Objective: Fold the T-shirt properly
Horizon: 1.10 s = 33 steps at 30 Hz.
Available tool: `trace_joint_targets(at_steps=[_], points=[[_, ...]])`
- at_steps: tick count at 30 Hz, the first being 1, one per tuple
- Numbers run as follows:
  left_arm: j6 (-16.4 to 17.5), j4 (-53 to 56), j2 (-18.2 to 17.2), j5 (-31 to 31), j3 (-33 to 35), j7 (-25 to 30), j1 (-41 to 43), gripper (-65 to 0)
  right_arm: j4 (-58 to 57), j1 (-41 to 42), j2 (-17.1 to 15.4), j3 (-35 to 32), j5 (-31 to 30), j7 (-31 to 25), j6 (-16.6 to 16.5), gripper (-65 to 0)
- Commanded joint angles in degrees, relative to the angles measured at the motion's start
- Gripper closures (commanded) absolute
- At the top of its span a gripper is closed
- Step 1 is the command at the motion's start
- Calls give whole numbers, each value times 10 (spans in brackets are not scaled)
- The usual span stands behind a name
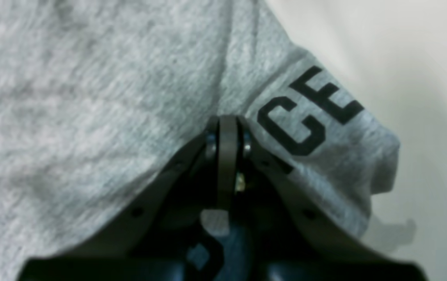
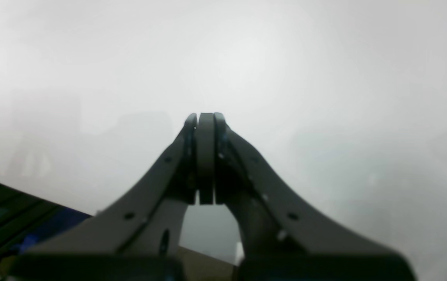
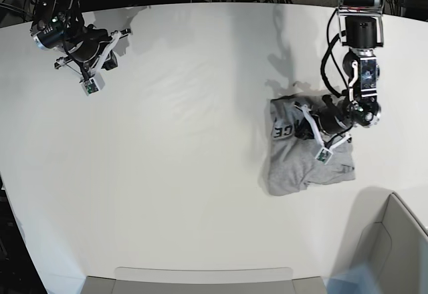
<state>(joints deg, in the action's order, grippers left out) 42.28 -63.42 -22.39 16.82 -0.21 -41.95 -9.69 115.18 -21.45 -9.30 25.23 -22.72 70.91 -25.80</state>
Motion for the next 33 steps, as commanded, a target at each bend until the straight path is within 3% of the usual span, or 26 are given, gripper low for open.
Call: trace_joint_targets(at_steps=[1, 6, 17, 24, 28, 33], points=[[-23, 21, -17, -71, 1, -70, 8, 0, 13, 1, -5, 2, -8, -7, -8, 0], [-23, 9, -29, -71, -4, -67, 9, 0, 13, 1, -5, 2, -9, -7, -11, 0], [-23, -133, -29, -71, -33, -79, 14, 0, 23, 10, -6, 2, -10, -7, -11, 0], [-23, -270, -29, -71, -123, -165, 16, 0, 32, 5, -7, 2, -10, -7, -11, 0], [-23, -385, -26, -71, -162, -238, 58, 0, 36, -21, -7, 2, -11, -9, -11, 0], [-23, -519, -6, -71, -233, -274, 162, 0, 36, -62, -6, 2, -11, -10, -11, 0]])
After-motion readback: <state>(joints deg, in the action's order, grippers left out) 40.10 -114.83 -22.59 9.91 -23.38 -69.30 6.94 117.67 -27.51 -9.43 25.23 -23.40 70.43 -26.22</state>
